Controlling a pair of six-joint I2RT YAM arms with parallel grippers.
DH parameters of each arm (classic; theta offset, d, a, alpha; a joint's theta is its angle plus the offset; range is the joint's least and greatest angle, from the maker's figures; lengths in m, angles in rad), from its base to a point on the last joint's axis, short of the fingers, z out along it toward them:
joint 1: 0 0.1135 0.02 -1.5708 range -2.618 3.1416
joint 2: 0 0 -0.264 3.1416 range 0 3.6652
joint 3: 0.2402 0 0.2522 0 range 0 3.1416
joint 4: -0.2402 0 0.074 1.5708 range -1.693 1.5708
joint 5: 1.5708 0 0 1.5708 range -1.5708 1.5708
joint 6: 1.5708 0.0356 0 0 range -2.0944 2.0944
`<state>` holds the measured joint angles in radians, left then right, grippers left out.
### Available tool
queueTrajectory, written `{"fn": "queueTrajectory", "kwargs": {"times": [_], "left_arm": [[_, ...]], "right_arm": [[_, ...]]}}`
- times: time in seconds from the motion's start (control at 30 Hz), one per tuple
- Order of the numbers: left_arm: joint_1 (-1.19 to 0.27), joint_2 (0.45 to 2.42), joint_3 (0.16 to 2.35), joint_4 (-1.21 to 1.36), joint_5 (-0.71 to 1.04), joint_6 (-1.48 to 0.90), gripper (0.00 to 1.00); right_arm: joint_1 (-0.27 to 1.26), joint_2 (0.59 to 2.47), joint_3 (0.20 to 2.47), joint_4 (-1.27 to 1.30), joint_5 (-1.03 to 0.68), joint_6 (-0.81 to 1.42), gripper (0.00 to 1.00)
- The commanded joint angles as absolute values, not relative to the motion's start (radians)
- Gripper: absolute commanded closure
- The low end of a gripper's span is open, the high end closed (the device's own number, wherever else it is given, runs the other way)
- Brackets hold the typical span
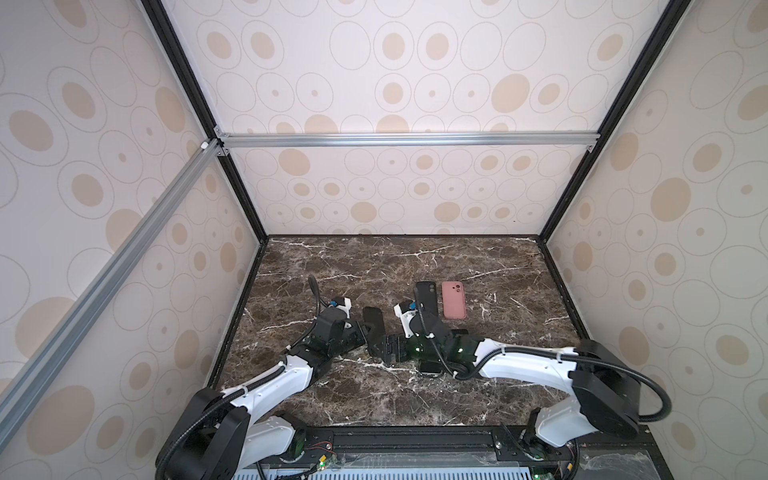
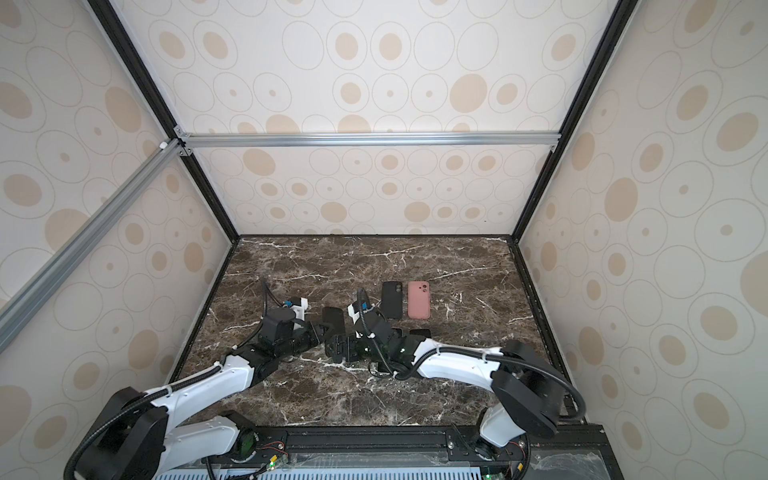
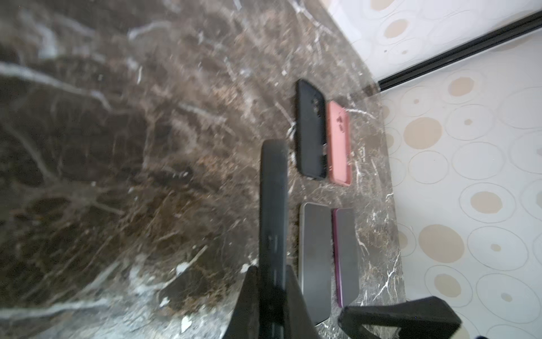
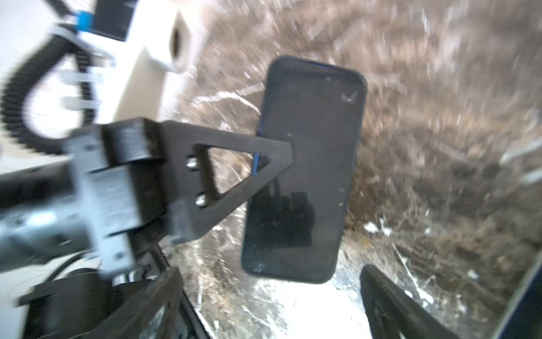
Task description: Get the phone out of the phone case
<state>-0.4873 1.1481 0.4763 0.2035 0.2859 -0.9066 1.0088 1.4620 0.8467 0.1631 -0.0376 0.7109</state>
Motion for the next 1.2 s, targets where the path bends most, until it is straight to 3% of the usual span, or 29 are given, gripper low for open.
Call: {"fn": "queueTrajectory", "kwargs": {"times": [0.0,0.23,0.37,0.43,0.6,0.77,0.9,1.17], "left_arm": [[-0.495,1.093,0.589,0.147,0.270,-0.748,1.00],[-0.502,1.040,0.680,0.159,0.343,-0.604,1.00],[-0.502,1.036,0.737,0.108,0.397,-0.557,1.00],[-0.502,1.056,0.785,0.057,0.456,-0.498,1.00],[-0.502,1.062,0.822,0.073,0.650,-0.399,1.00],[-0.503,1.085,0.861,0.075,0.867,-0.327,1.00],[-0.506,1.058,0.877,0.073,0.939,-0.281,1.00],[-0.541,1.037,0.902,0.062,1.065,-0.208,1.00]], "right_arm": [[1.013,1.372,0.836,0.123,0.073,0.575,0.02],[1.005,1.235,0.946,-0.089,0.293,0.336,0.01],[0.991,1.220,1.030,-0.258,0.303,0.237,0.00],[0.957,1.202,1.067,-0.342,0.272,0.244,0.06],[0.832,1.098,1.058,-0.375,0.081,0.198,0.13],[0.585,1.005,1.046,-0.361,-0.311,0.231,0.18],[0.439,0.986,1.069,-0.348,-0.629,0.258,0.22],[0.415,1.066,1.167,-0.412,-0.983,0.169,0.29]]}}
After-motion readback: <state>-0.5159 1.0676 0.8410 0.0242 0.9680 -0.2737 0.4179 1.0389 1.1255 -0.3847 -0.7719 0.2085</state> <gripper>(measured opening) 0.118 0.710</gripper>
